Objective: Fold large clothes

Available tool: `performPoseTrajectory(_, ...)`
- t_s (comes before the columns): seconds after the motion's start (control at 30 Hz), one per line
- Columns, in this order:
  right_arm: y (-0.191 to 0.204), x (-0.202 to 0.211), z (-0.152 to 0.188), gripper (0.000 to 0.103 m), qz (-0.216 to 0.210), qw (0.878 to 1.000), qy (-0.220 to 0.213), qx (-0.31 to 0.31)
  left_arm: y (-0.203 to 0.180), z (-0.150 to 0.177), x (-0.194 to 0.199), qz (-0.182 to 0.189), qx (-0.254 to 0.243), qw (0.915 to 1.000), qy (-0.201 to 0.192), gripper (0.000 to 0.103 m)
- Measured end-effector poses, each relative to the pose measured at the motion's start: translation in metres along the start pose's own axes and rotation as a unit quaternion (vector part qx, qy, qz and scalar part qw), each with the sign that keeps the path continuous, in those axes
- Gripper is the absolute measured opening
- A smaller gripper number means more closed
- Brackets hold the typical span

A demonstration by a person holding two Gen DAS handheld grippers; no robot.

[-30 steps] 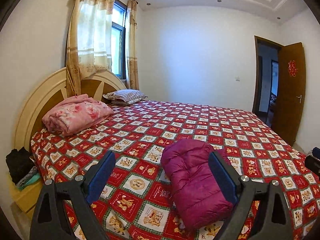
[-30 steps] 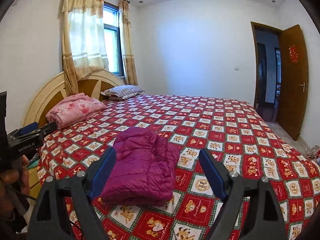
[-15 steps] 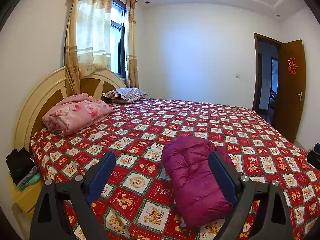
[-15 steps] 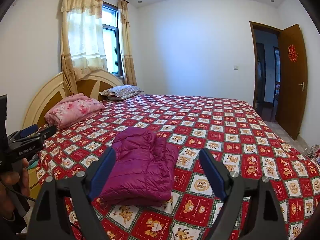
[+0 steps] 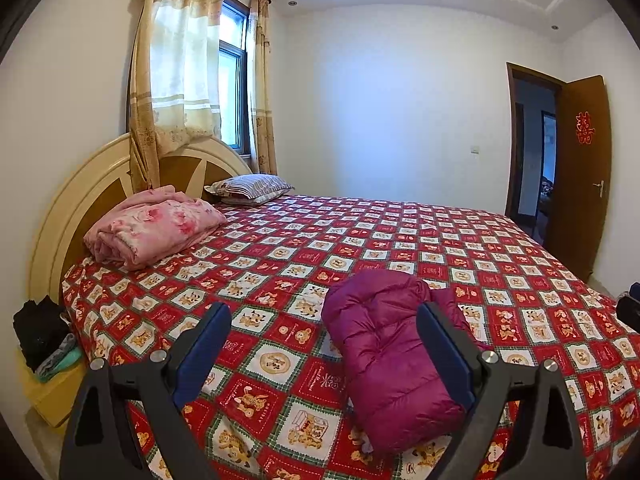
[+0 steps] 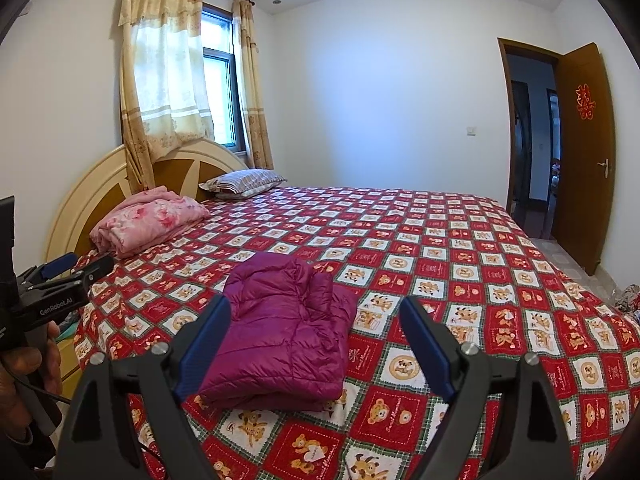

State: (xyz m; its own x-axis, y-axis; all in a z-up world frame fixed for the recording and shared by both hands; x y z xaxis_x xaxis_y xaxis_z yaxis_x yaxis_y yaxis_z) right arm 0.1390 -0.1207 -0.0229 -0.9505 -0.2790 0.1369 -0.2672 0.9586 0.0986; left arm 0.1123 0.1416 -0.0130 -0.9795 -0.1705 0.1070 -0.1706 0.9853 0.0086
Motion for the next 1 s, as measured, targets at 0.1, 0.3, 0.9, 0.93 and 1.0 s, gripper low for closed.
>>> performPoseTrajectory(0.1, 0.0, 0.0, 0.001, 0.089, 0.0, 1.0, 0.001, -0.002, 0.0, 0.001, 0.0, 0.0, 0.0, 1.0, 0.002, 0.094)
performPoseTrajectory(0.3, 0.003, -0.001, 0.001, 0.089, -0.001, 1.0, 0.003, 0.0, -0.001, 0.002, 0.0, 0.0, 0.0, 1.0, 0.003, 0.094)
performPoseTrajectory(0.9, 0.007, -0.002, 0.005, 0.089, -0.004, 1.0, 0.007, 0.001, 0.004, 0.008, -0.003, 0.0, -0.001, 0.9999, 0.013, 0.094)
performPoseTrajectory(0.93, 0.007, -0.002, 0.004, 0.089, -0.003, 1.0, 0.007, 0.001, 0.004, 0.009, -0.004, 0.0, -0.001, 0.9999, 0.014, 0.094)
performPoseTrajectory(1.0, 0.007, -0.002, 0.004, 0.089, -0.004, 1.0, 0.008, 0.001, 0.005, 0.011, -0.004, 0.005, 0.001, 0.9998, 0.019, 0.094)
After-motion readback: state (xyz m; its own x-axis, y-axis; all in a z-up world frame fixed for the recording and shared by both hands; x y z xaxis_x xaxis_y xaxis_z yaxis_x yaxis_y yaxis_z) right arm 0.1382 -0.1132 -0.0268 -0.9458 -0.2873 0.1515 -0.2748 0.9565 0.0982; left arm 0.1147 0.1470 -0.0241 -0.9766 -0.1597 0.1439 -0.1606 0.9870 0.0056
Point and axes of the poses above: each gripper's, at about its wrist camera, not at the fingertips, and x roughly against the way its jaws point, y to its left, z to its underside, the point moved 7 cm from there along -x, roughly the way its jaws point, and after that the axes turned 13 degrees about -y, right-handed, at the moved point
